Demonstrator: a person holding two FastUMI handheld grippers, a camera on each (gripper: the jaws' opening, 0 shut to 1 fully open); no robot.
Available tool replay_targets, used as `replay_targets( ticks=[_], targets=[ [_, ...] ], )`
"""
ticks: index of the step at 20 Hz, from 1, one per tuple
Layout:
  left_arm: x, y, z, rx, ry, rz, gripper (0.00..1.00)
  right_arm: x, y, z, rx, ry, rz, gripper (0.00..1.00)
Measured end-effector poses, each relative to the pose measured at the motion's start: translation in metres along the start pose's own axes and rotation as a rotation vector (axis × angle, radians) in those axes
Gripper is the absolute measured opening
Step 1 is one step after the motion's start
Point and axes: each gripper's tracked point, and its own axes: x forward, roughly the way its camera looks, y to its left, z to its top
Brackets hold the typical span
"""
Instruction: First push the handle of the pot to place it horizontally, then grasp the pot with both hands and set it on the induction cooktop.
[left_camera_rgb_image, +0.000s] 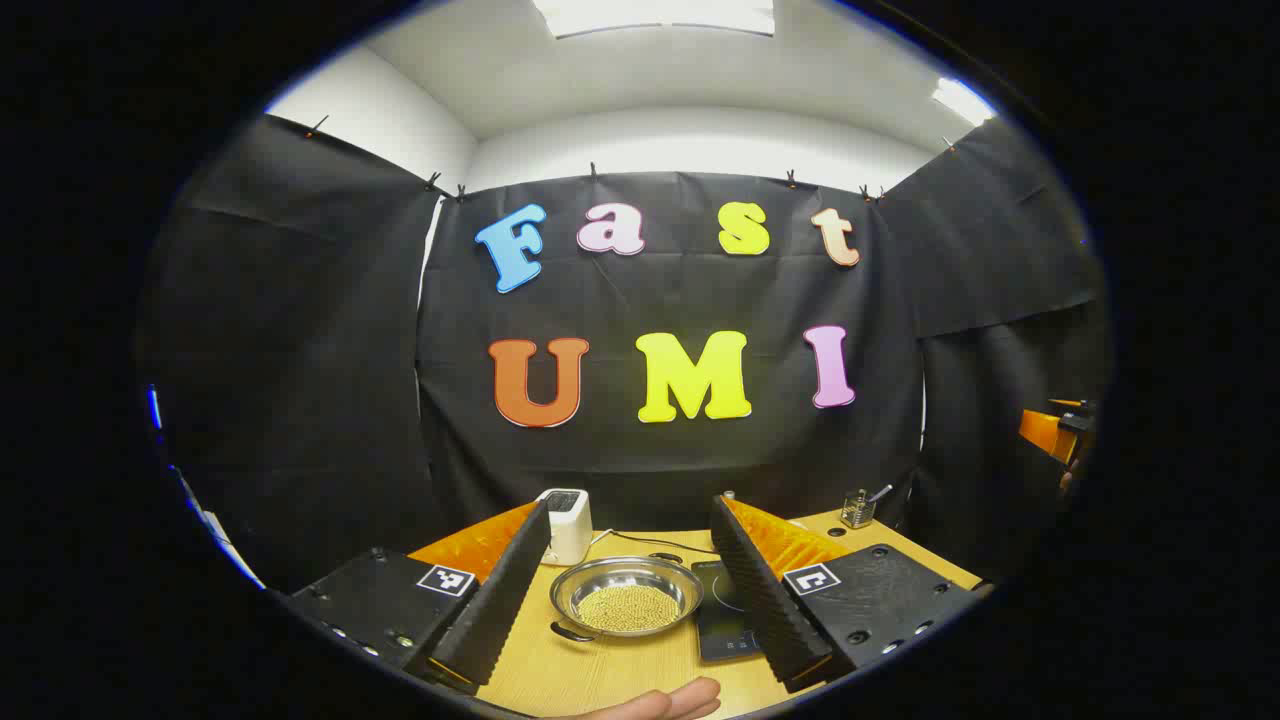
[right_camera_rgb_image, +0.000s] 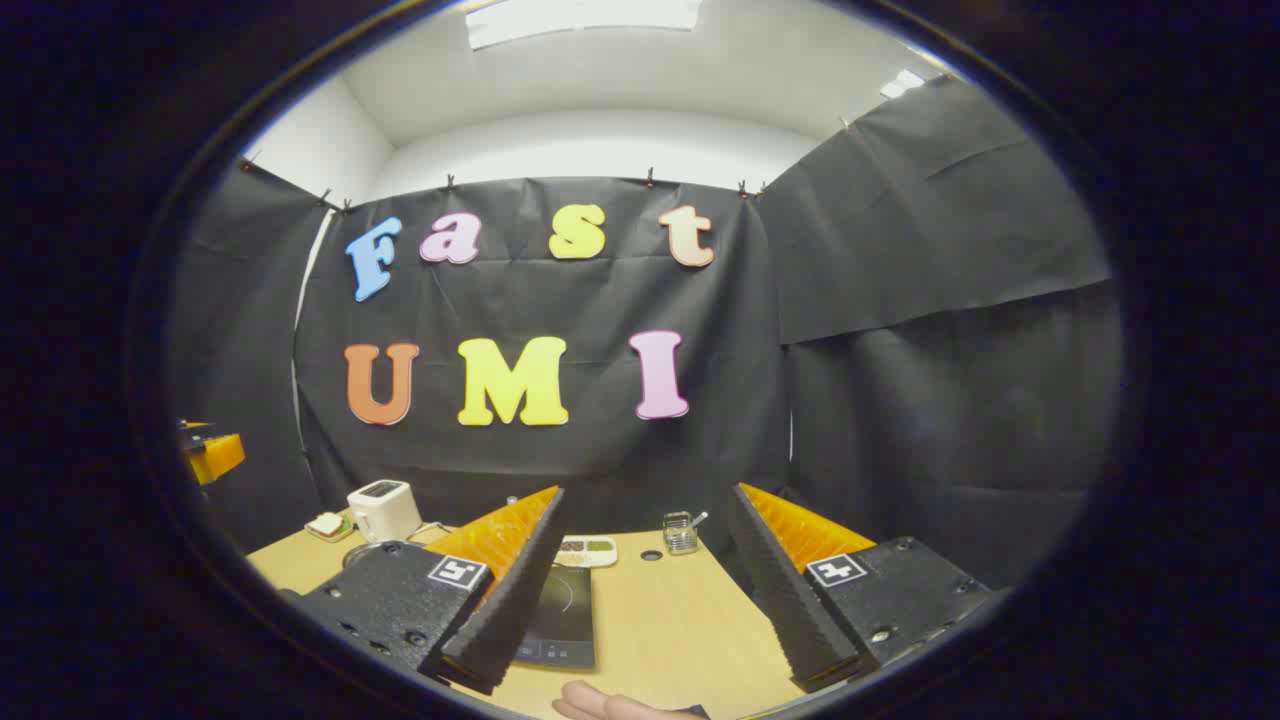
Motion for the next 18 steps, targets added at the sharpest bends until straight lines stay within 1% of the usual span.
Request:
replay_targets(
  ticks=[1,2,3,4,5,6,7,8,9,10,15,18],
  targets=[
    [-0.001,0.0,-0.001,-0.001,0.0,-0.004,0.96,0.001,-0.001,-0.001,0.001,0.0,-0.001,0.97],
    [-0.001,0.0,-0.002,0.0,0.002,-0.009,0.96,0.001,-0.002,-0.001,0.0,0.002,-0.001,0.96],
    [-0.002,0.0,-0.002,0.001,0.003,-0.012,0.96,0.001,-0.003,-0.002,0.001,0.003,-0.001,0.96],
    [-0.001,0.0,-0.003,0.0,0.006,-0.01,0.96,0.002,-0.002,-0.002,0.002,0.003,0.001,1.0],
    [-0.001,0.002,-0.005,0.002,0.008,-0.009,0.96,0.002,-0.002,-0.001,0.005,0.001,0.003,1.0],
    [0.0,0.004,-0.006,0.003,0.011,-0.004,0.96,0.003,-0.002,0.0,0.008,-0.001,0.004,0.97],
    [0.001,0.005,-0.008,0.002,0.014,-0.001,0.96,0.004,-0.003,-0.001,0.009,-0.003,0.004,0.96],
    [0.002,0.005,-0.007,-0.001,0.017,-0.001,0.96,0.004,-0.003,-0.001,0.008,-0.004,0.005,1.0],
    [0.001,0.006,-0.009,-0.004,0.02,-0.001,0.96,0.004,-0.002,-0.002,0.008,-0.004,0.009,1.0],
    [0.003,0.006,-0.01,-0.008,0.022,-0.002,0.96,0.005,0.0,-0.002,0.008,-0.002,0.013,0.96],
    [0.009,0.009,-0.01,-0.043,-0.002,-0.003,0.96,0.007,0.004,-0.004,0.002,-0.005,0.025,0.97],
    [0.015,0.023,-0.016,-0.034,0.002,0.035,0.96,0.01,0.006,-0.005,0.0,-0.005,0.032,0.96]
  ],
)
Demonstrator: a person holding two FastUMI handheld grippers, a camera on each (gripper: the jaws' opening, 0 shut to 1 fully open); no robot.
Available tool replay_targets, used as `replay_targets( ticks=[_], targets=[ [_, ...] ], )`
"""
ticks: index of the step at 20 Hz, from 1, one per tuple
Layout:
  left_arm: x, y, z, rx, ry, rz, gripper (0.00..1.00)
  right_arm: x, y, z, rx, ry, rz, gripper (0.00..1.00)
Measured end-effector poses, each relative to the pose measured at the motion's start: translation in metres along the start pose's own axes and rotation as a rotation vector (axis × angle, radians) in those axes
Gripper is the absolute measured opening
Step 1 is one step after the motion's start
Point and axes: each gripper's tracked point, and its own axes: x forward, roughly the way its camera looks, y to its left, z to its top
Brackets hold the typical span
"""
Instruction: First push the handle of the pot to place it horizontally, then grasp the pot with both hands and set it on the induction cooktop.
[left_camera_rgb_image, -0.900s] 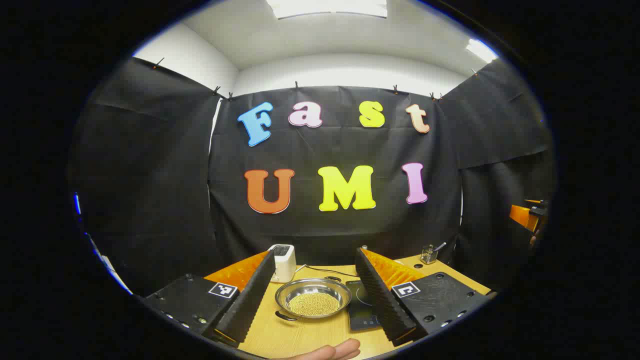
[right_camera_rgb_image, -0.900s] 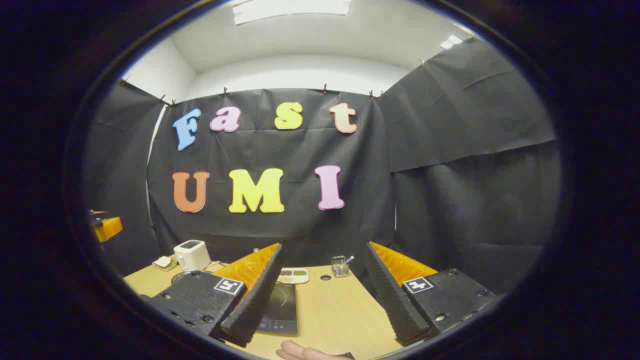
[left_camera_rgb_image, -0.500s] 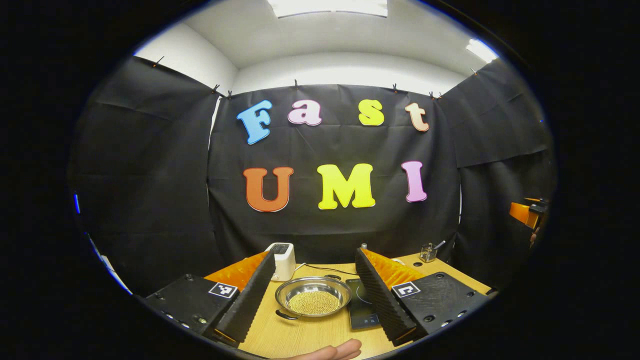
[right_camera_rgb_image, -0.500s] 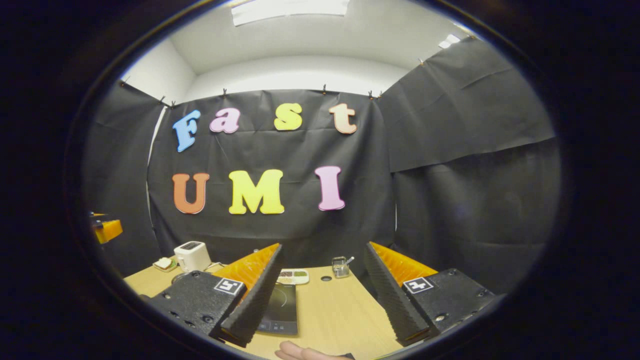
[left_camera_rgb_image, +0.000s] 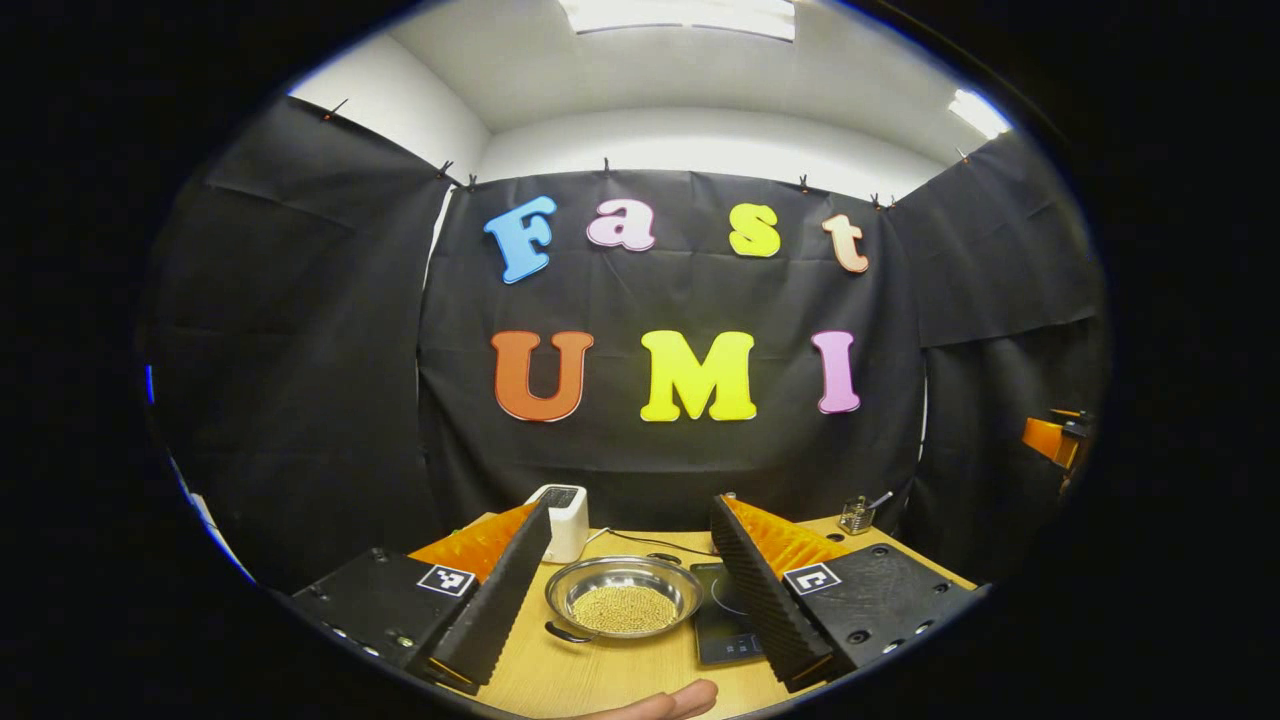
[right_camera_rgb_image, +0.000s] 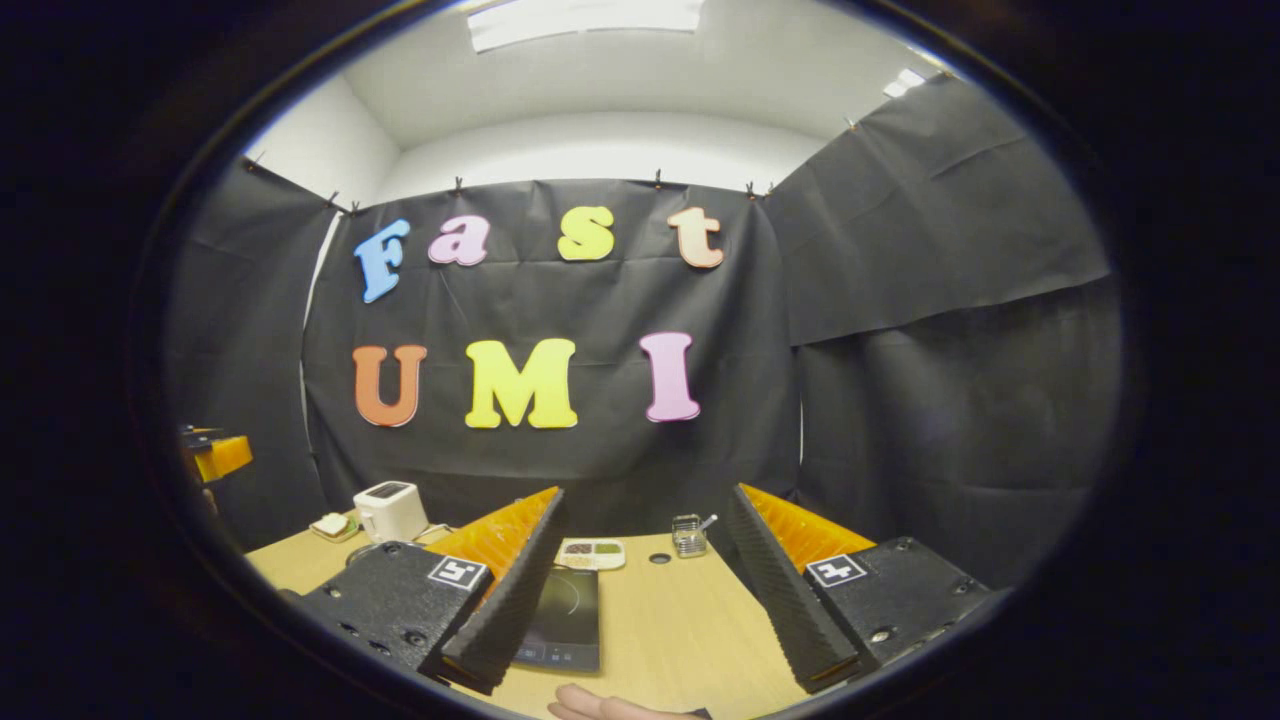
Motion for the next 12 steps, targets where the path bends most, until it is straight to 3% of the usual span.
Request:
replay_targets(
  ticks=[3,5,7,10,11,12],
  targets=[
    [0.011,0.005,0.001,0.01,-0.032,0.017,0.95,0.003,0.002,-0.003,-0.003,0.002,0.003,0.96],
    [0.018,-0.001,-0.012,0.013,-0.005,-0.027,0.65,0.004,0.002,-0.005,-0.008,0.004,0.001,0.96],
    [0.023,-0.001,-0.027,-0.005,0.048,-0.045,0.54,0.006,0.004,-0.005,-0.008,0.006,0.004,1.0],
    [0.034,0.003,-0.043,-0.041,0.101,-0.051,0.23,0.01,0.005,-0.006,-0.007,0.008,0.006,0.97],
    [0.033,0.002,-0.06,-0.025,0.166,-0.061,0.0,0.011,0.005,-0.008,-0.009,0.009,0.005,0.97],
    [0.033,0.005,-0.079,0.003,0.238,-0.061,0.0,0.012,0.005,-0.008,-0.012,0.011,0.001,1.0]
  ],
)
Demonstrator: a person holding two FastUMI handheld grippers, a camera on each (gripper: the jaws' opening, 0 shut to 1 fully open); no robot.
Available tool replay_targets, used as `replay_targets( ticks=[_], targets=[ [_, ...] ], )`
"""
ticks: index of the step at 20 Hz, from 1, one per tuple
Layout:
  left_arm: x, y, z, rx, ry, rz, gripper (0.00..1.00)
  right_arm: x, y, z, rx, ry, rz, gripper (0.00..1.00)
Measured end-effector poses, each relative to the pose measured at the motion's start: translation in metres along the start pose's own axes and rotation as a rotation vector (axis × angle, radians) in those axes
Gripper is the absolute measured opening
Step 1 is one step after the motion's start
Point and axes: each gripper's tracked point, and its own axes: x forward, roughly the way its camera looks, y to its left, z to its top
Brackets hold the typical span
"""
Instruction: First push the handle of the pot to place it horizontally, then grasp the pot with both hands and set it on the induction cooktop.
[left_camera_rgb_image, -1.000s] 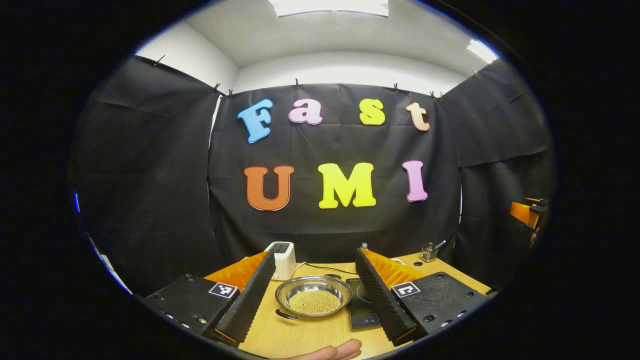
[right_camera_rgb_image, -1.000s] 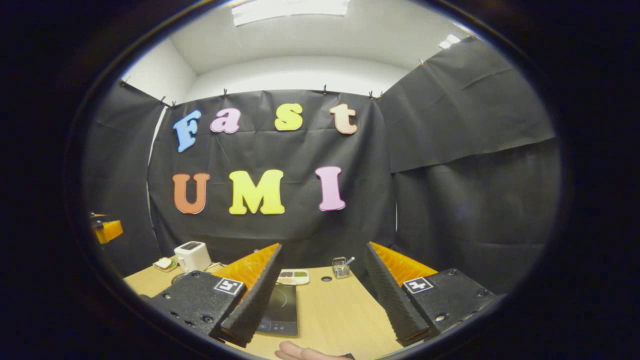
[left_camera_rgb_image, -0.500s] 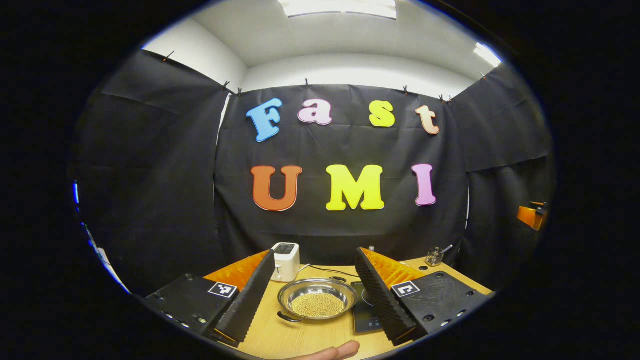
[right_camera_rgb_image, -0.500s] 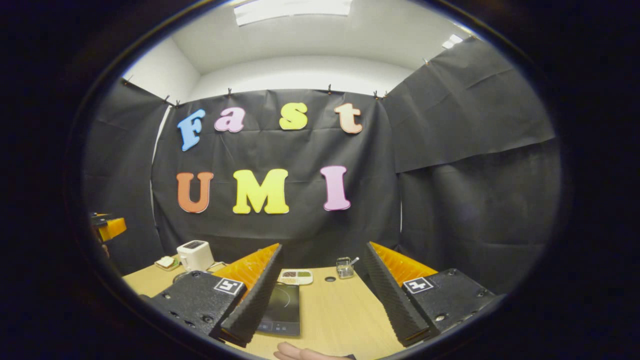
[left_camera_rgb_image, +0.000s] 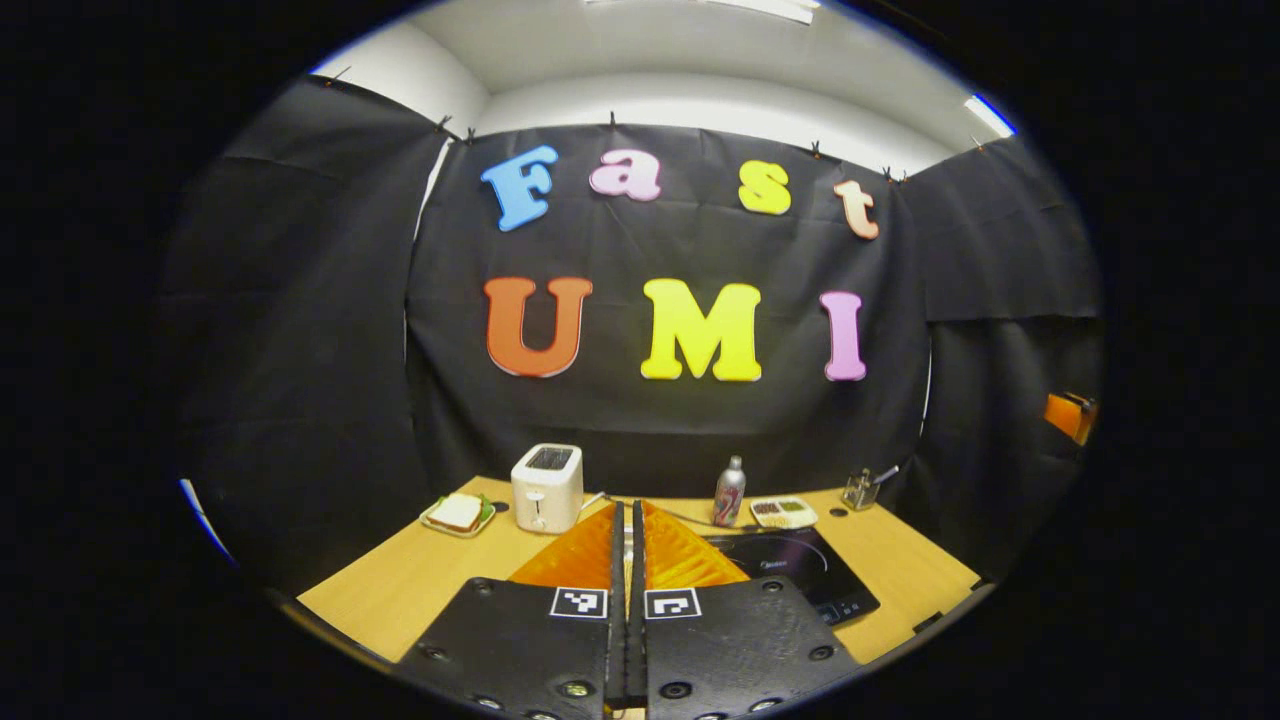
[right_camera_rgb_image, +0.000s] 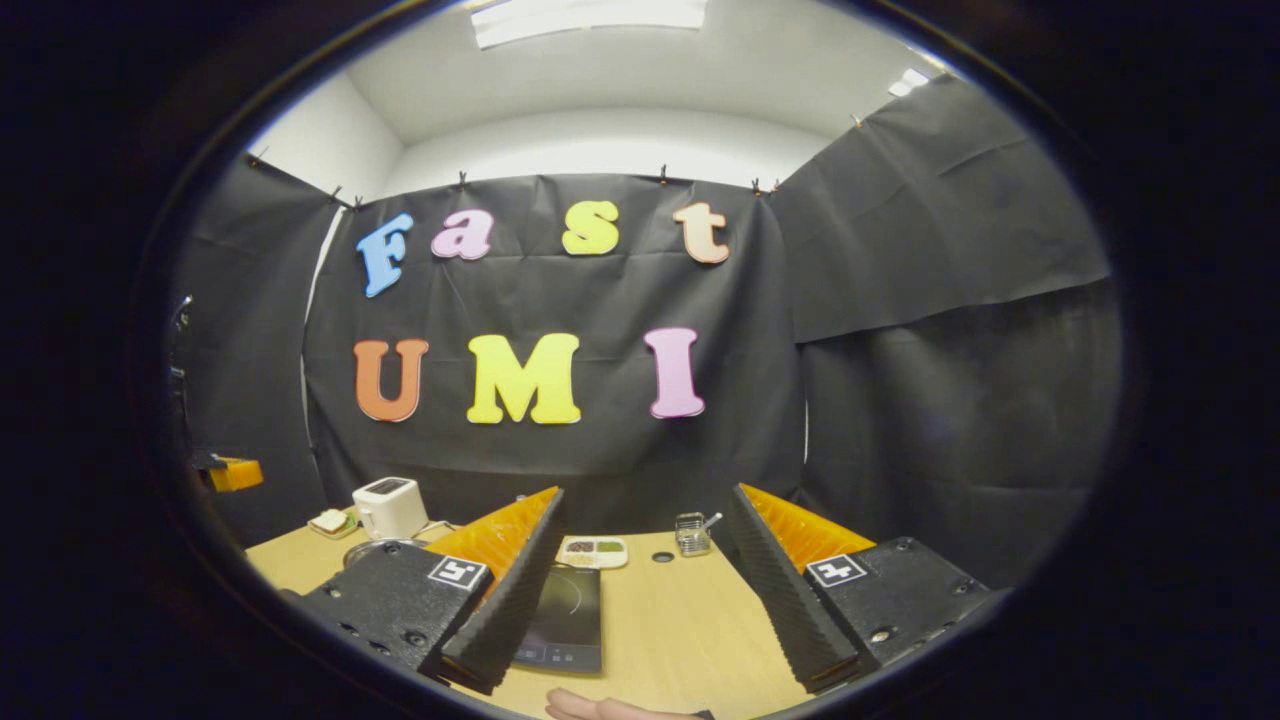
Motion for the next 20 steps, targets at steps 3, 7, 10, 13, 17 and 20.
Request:
replay_targets(
  ticks=[3,7,10,13,17,20],
  targets=[
    [0.021,0.005,-0.026,0.053,0.096,0.008,0.0,0.001,0.0,-0.002,-0.007,0.004,-0.004,1.0],
    [0.046,0.005,-0.068,0.056,0.224,-0.005,0.0,0.006,0.001,-0.006,-0.012,0.003,0.002,1.0],
    [0.064,0.006,-0.103,0.039,0.323,-0.016,0.0,0.013,0.001,-0.013,0.0,0.024,-0.008,0.96],
    [0.077,0.007,-0.137,0.017,0.421,-0.019,0.0,0.02,0.01,-0.016,0.0,0.041,0.015,0.97],
    [0.088,0.004,-0.176,0.017,0.536,-0.045,0.0,0.031,0.018,-0.019,-0.006,0.042,0.029,1.0],
    [0.096,0.008,-0.201,0.036,0.601,-0.039,0.0,0.04,0.021,-0.023,-0.02,0.039,0.027,1.0]
  ],
)
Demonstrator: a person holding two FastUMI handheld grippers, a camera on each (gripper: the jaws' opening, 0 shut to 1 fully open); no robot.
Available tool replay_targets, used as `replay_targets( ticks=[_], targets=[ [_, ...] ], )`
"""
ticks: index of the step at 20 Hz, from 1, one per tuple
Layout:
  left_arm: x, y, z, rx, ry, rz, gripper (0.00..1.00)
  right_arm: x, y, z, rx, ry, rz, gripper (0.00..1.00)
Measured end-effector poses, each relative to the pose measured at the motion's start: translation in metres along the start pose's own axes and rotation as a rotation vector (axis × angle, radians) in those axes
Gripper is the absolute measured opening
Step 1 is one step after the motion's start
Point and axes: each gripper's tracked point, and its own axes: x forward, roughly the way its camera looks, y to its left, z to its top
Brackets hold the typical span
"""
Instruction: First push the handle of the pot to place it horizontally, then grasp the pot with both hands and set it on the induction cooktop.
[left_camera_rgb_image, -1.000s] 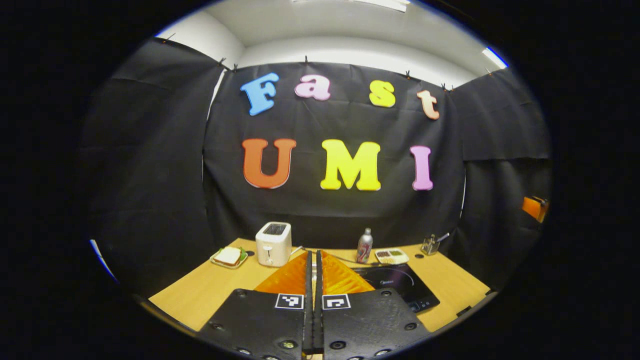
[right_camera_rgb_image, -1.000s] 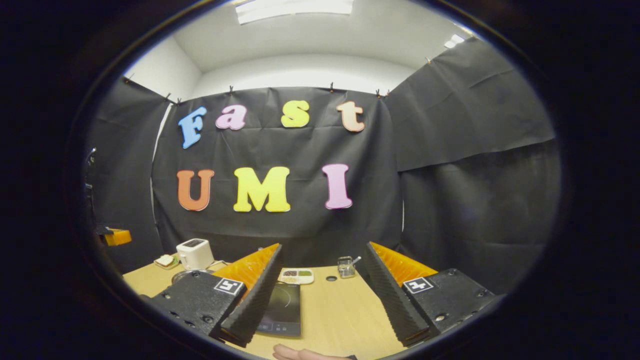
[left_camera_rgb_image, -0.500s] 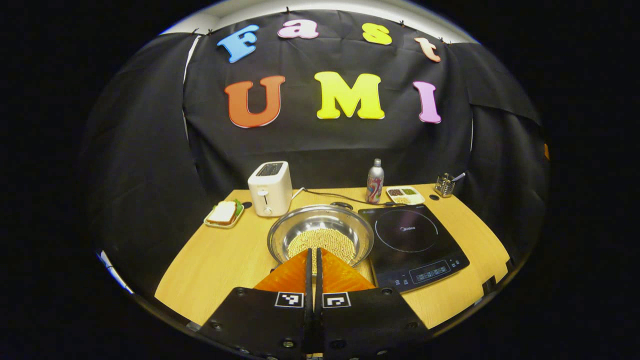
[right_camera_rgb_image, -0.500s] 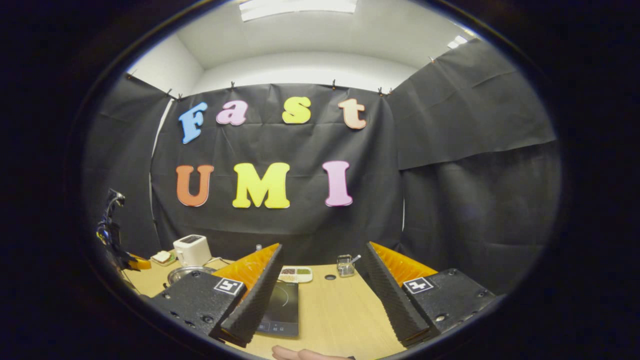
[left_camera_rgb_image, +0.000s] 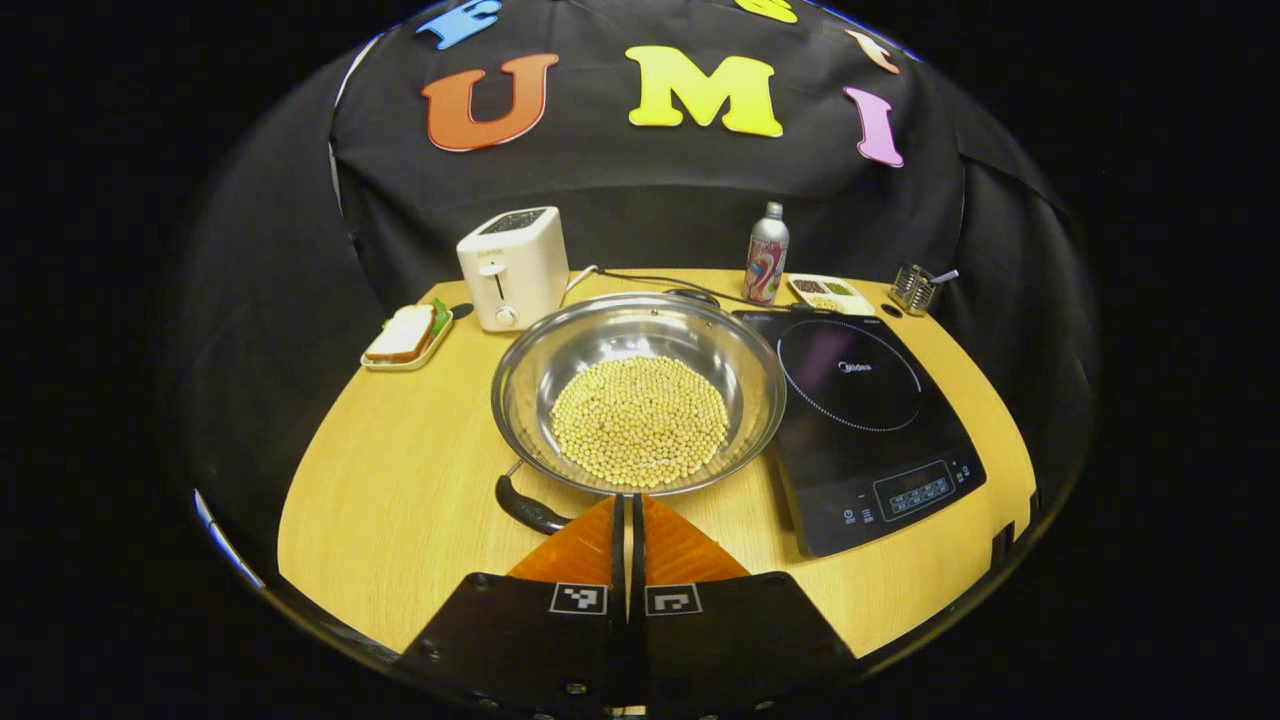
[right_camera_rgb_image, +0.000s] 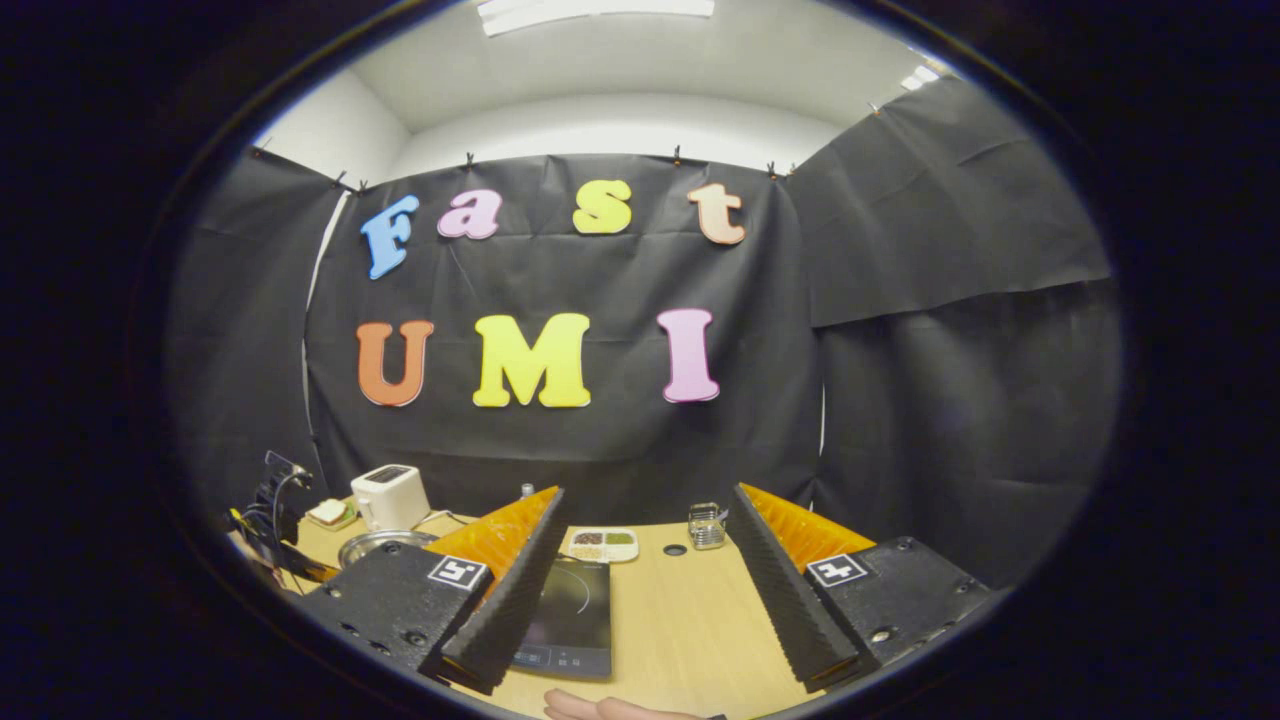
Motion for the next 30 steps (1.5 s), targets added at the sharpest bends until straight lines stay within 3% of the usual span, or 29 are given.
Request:
replay_targets(
  ticks=[2,4,6,11,12,14,15,16,17,18,19,20,21,22,23,24,25,26,30],
  targets=[
    [0.01,0.005,-0.004,0.008,0.017,0.017,0.0,0.005,0.001,-0.007,-0.016,0.009,-0.004,0.96],
    [0.014,-0.001,-0.006,0.004,0.033,-0.002,0.0,0.007,0.003,-0.01,-0.022,0.019,-0.002,1.0],
    [0.02,-0.007,-0.01,0.002,0.047,-0.02,0.0,0.01,0.003,-0.011,-0.024,0.022,-0.002,0.97],
    [0.038,0.006,-0.02,-0.027,0.1,0.009,0.0,0.013,0.001,-0.014,-0.026,0.021,-0.008,1.0],
    [0.041,0.011,-0.02,-0.036,0.106,0.015,0.0,0.013,0.0,-0.014,-0.025,0.022,-0.01,0.96],
    [0.041,0.013,-0.02,-0.055,0.099,-0.006,0.0,0.014,0.0,-0.016,-0.023,0.026,-0.01,1.0],
    [0.042,0.016,-0.02,-0.068,0.099,-0.006,0.1,0.014,0.001,-0.016,-0.022,0.026,-0.009,1.0],
    [0.042,0.019,-0.02,-0.074,0.099,-0.002,0.0,0.014,0.001,-0.015,-0.02,0.025,-0.008,0.97],
    [0.041,0.025,-0.02,-0.077,0.095,0.005,0.0,0.013,0.004,-0.014,-0.014,0.018,0.003,0.96],
    [0.041,0.03,-0.019,-0.079,0.091,0.012,0.1,0.013,0.008,-0.011,-0.008,0.015,0.013,0.96],
    [0.043,0.033,-0.017,-0.085,0.089,0.016,0.1,0.013,0.009,-0.014,-0.007,0.019,0.014,1.0],
    [0.044,0.036,-0.016,-0.094,0.088,0.015,0.0,0.014,0.01,-0.014,-0.01,0.019,0.015,0.97],
    [0.043,0.04,-0.017,-0.104,0.088,0.013,0.0,0.013,0.012,-0.013,-0.014,0.016,0.018,0.97],
    [0.044,0.045,-0.016,-0.109,0.087,0.012,0.1,0.013,0.015,-0.011,-0.019,0.013,0.024,0.97],
    [0.044,0.049,-0.014,-0.115,0.082,0.012,0.0,0.012,0.018,-0.01,-0.021,0.008,0.027,0.97],
    [0.047,0.054,-0.013,-0.121,0.082,0.014,0.0,0.013,0.019,-0.008,-0.022,0.001,0.027,1.0],
    [0.048,0.059,-0.013,-0.127,0.084,0.018,0.1,0.014,0.02,-0.008,-0.024,0.004,0.022,0.97],
    [0.049,0.063,-0.012,-0.133,0.081,0.019,0.0,0.016,0.02,-0.01,-0.025,0.015,0.017,1.0],
    [0.051,0.076,-0.008,-0.15,0.082,0.006,0.0,0.017,0.031,-0.003,-0.035,0.021,0.02,1.0]
  ],
)
